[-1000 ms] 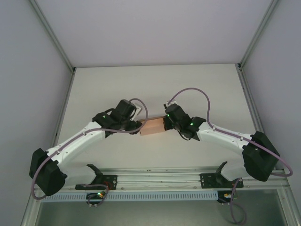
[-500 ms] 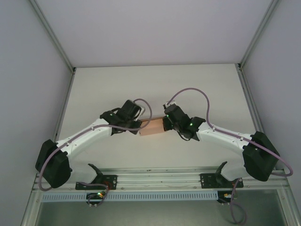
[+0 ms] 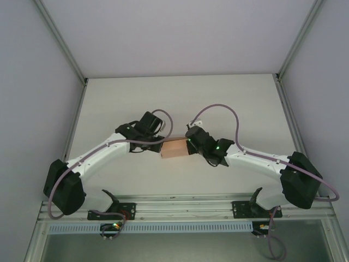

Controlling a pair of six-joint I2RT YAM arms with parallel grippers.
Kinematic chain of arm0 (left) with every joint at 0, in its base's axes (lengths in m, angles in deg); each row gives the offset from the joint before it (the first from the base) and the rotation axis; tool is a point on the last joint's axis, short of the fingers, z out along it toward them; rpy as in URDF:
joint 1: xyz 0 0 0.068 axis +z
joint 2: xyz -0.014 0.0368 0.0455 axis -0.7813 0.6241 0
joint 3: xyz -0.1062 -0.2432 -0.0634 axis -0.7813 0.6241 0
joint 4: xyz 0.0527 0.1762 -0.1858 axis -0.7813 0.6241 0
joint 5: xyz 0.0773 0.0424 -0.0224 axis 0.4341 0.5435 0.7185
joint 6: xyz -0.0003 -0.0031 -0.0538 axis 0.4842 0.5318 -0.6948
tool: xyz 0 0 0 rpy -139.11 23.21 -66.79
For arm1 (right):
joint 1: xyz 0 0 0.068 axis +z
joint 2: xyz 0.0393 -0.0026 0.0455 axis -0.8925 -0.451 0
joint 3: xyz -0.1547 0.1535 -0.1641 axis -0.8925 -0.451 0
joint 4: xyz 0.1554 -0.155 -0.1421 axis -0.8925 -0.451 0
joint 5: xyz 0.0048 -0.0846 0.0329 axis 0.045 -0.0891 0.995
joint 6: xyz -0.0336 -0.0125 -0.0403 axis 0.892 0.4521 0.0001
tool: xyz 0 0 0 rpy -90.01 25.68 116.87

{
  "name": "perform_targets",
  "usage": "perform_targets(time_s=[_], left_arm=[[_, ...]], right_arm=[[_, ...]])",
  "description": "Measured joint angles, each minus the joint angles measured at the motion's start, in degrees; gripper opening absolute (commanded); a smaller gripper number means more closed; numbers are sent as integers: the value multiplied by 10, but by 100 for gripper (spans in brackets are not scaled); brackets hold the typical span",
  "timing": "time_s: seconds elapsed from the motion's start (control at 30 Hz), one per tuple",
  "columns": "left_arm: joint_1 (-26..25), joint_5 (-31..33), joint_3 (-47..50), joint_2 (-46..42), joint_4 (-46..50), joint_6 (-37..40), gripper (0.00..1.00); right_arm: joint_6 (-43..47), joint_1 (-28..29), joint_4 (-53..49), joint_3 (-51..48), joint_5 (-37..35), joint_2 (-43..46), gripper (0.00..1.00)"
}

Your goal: Assemble paper box

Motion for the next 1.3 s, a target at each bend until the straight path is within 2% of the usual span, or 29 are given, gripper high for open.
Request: perform_targets(time_s=[0.23,0.4,0.73,1.03,1.1,1.17,1.3], left_arm=[[36,-86,-7,6,2,-70,0],[37,-91,-7,10,-2,-102,0],[-12,12,-5,13,-7,-106,0],[-39,59,84,-30,-111,-113,0],[-44,69,97,-37,-129,-113,0],[-49,76,100,-37,-138,-113,0],[-57,84,100,-33,-151,-113,0]], right_arm=[[-10,28,-7,0,-58,-7,0],[-15,37,-11,0,-76,-9,0],[-17,41,-10,0,-84,-10,0],[-14,65,23,-28,-126,-7,1],[-14,66,34,-37,-126,-2,12],[-12,66,37,-42,-118,2,31],[-2,67,36,-51,-100,14,54]])
